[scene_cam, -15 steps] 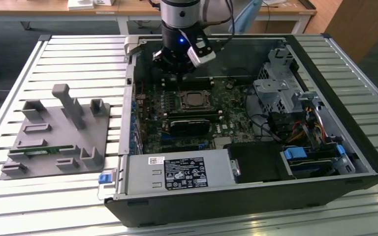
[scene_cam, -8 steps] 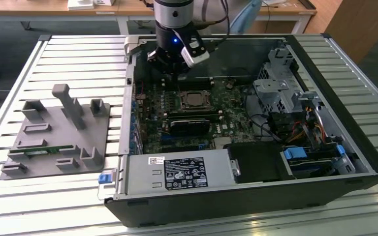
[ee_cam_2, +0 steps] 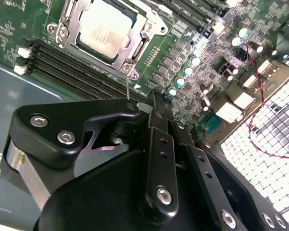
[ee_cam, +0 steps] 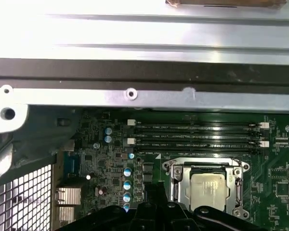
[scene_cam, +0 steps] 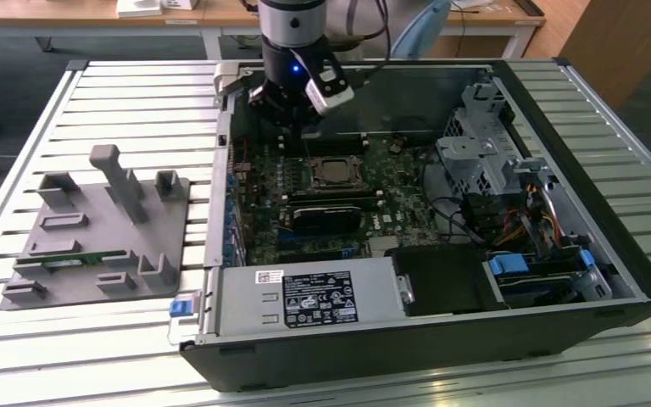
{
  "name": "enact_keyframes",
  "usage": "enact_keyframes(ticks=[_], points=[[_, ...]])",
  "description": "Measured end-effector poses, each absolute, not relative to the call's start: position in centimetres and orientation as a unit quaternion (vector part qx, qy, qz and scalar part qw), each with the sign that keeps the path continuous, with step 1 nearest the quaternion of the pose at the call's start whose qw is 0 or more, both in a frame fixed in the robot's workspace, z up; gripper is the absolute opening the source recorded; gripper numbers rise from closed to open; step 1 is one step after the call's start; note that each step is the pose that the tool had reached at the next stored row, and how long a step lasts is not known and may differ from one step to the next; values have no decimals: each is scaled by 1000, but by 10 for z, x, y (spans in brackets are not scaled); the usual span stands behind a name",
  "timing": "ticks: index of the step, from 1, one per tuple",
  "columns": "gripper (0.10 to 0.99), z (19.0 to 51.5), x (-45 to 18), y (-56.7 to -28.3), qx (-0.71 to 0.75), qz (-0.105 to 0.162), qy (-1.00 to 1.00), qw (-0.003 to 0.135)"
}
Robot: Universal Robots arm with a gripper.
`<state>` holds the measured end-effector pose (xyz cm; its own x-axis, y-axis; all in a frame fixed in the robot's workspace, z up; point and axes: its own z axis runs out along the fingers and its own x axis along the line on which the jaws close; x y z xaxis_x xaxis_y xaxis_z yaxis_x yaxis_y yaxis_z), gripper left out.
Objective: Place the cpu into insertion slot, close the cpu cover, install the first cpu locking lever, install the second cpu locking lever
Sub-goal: 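Install the first cpu locking lever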
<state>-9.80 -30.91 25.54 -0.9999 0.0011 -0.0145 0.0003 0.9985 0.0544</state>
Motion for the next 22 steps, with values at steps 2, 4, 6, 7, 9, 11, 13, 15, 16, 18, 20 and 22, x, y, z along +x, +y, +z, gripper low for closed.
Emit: enact_keyframes(ticks=[2, 4, 6, 7, 9, 11, 13, 15, 16, 18, 20, 22], points=[[106, 255, -98, -306, 0, 27, 1000, 7], [106, 255, -98, -304, 0, 27, 1000, 7], [106, 255, -98, -301, 0, 27, 1000, 7], [106, 255, -98, -299, 0, 27, 1000, 7], [106, 255, -98, -296, 0, 27, 1000, 7], [106, 254, -98, -295, 0, 27, 1000, 7], [106, 254, -95, -294, 0, 27, 1000, 7], [106, 254, -90, -294, 0, 27, 1000, 7], [106, 254, -87, -294, 0, 27, 1000, 7], [106, 254, -80, -293, 0, 27, 1000, 7], [106, 253, -72, -292, 0, 27, 1000, 7], [106, 253, -64, -292, 0, 27, 1000, 6]])
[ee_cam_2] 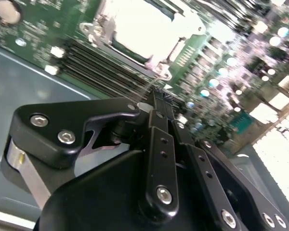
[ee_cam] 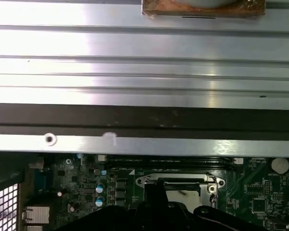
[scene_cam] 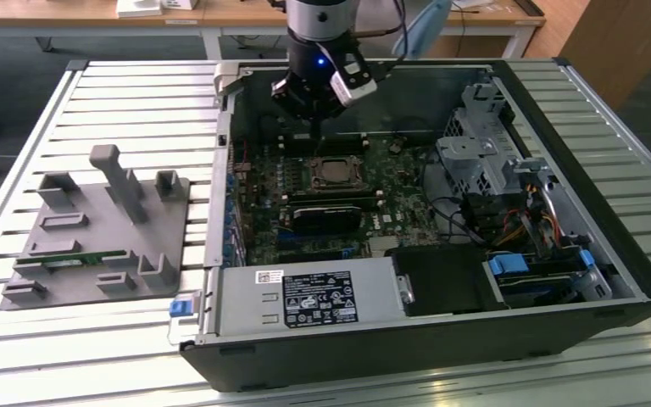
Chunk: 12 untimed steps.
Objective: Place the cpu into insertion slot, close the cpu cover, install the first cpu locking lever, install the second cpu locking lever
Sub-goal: 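Install the first cpu locking lever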
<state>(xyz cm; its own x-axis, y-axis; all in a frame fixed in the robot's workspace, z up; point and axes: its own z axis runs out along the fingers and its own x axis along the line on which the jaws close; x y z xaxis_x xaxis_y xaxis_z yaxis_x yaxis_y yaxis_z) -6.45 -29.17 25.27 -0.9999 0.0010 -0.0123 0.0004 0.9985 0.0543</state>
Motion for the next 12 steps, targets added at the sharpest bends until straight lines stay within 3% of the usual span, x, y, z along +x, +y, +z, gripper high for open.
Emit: enact_keyframes(ticks=[6, 12], points=[[106, 252, -57, -292, 0, 28, 1000, 6], [106, 250, -57, -292, 1, 53, 999, 6]])
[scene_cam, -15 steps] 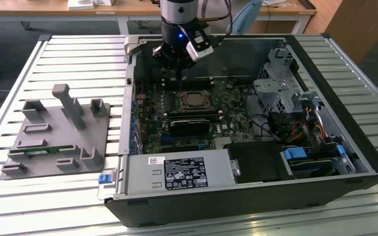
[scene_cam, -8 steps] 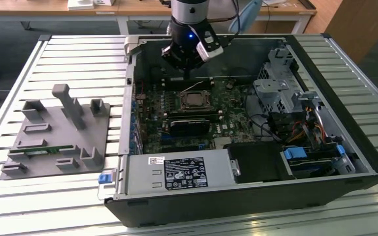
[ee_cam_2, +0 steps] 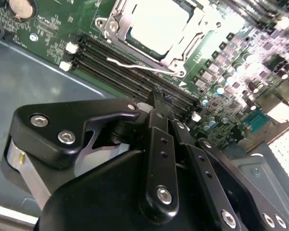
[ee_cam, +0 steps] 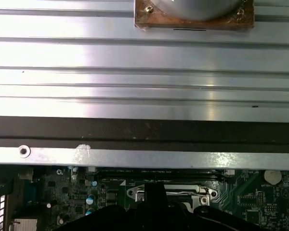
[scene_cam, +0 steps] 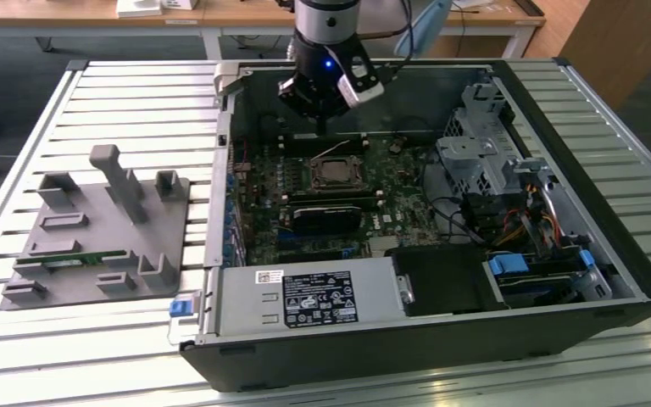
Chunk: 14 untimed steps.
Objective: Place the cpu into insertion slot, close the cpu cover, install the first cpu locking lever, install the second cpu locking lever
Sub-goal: 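Install the first cpu locking lever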
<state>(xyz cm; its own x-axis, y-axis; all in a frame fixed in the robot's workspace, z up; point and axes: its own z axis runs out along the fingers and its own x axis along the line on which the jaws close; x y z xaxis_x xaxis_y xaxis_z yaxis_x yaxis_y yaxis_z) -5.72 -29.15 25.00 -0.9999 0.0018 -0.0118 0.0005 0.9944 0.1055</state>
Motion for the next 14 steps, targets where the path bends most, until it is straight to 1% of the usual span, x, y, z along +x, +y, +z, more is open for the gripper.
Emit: enact_keyframes(ticks=[14], points=[[106, 236, -56, -292, -17, 53, 998, 5]])
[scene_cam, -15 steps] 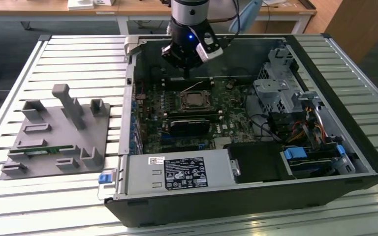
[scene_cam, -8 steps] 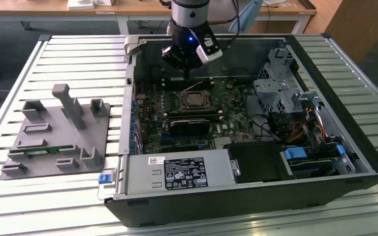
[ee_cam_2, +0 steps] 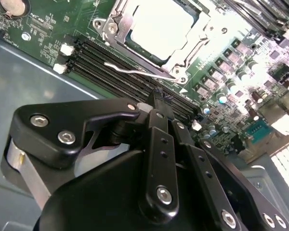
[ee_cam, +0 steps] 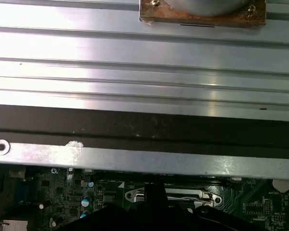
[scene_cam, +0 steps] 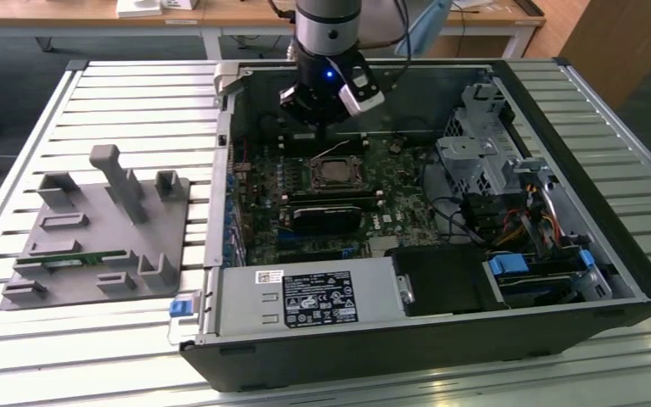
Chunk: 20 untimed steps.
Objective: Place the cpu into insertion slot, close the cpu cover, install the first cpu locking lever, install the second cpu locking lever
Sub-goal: 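Install the first cpu locking lever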
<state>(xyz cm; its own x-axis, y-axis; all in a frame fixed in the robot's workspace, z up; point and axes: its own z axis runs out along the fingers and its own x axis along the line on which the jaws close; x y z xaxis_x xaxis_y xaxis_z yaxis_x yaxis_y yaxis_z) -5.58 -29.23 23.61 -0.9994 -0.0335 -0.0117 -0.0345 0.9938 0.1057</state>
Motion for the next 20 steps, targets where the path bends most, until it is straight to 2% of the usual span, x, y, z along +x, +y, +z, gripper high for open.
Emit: enact_keyframes(ticks=[20], points=[[106, 222, -38, -292, -17, 53, 998, 5]])
